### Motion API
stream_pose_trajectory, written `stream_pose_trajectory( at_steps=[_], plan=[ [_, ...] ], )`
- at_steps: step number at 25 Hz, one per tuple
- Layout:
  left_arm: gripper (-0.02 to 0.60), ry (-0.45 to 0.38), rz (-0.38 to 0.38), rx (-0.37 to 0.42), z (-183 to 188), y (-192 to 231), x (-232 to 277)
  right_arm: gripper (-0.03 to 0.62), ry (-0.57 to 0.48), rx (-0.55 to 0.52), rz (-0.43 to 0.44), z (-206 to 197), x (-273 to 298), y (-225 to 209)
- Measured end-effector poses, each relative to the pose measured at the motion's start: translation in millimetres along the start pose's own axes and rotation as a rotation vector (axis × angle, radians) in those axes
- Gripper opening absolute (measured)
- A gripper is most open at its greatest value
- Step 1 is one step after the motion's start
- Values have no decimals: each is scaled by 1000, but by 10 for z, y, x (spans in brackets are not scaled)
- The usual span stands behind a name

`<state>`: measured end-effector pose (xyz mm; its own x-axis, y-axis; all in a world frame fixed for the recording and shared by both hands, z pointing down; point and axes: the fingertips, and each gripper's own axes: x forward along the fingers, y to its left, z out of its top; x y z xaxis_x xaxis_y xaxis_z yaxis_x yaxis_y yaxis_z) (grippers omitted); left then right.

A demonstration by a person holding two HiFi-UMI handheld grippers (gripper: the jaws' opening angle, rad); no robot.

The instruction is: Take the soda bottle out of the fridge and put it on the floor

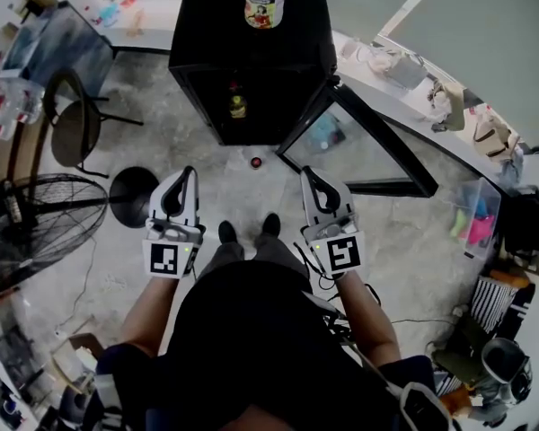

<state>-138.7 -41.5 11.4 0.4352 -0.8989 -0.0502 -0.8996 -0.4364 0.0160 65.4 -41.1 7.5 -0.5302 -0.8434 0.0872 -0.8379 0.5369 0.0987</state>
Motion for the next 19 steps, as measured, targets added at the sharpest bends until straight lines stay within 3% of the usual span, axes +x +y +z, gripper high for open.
stream_pose_trajectory(
  at_steps=[19],
  plan=[
    [25, -7, 13, 7, 46, 7, 13, 18, 16, -9, -1, 53, 37, -27]
  ],
)
